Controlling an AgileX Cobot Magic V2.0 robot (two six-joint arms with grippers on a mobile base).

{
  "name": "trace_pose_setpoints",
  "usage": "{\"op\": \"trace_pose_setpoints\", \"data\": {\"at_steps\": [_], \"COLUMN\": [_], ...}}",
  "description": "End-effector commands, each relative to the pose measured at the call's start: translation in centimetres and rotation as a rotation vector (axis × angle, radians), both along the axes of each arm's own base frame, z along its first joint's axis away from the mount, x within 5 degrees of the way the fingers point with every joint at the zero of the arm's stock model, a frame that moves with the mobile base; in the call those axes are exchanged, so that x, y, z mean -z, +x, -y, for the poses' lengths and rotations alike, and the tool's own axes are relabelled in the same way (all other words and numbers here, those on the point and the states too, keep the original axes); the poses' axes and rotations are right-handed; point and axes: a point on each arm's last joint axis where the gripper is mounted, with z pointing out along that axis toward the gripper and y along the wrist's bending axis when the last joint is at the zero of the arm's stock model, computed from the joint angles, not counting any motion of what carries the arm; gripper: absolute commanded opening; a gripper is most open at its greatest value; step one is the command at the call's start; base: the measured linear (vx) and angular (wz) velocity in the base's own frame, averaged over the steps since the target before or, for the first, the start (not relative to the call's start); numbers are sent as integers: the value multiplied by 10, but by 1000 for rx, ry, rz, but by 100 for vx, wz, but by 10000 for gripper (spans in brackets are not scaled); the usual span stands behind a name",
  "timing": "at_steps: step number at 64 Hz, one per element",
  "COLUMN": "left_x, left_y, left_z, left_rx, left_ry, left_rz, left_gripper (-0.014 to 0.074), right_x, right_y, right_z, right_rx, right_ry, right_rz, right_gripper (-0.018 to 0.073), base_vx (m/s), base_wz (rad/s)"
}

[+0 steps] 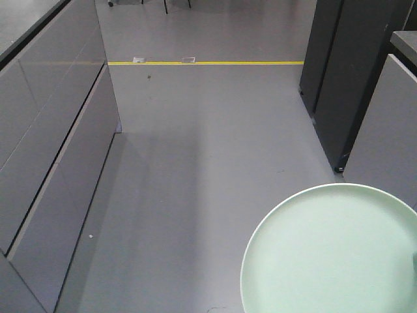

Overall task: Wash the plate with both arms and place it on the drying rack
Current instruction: 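Hold the plate in the right gripper while driving down the aisle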

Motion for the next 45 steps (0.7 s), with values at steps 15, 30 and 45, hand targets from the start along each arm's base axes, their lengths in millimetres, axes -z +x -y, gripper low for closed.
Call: {"op": "trace_pose_setpoints", "data": {"at_steps": [15,30,45], "left_x": [-1,-1,-1], "left_y": [-1,-1,-1], "left_z": [1,1,1], "left_rx": [10,10,10], "left_ry": [-6,-6,-6], "left_rz": [69,69,69], "left_gripper": [-6,-6,-6], "right_x": [-14,-14,-14], "right_y": [2,2,2], "right_z": [1,1,1], "right_rx": [23,23,23], "right_ry": [33,33,33], "right_rz": [87,87,87], "right_gripper": [-2,-2,-2], "base_vx": [28,27,25], "base_wz": [-9,-6,-5]}}
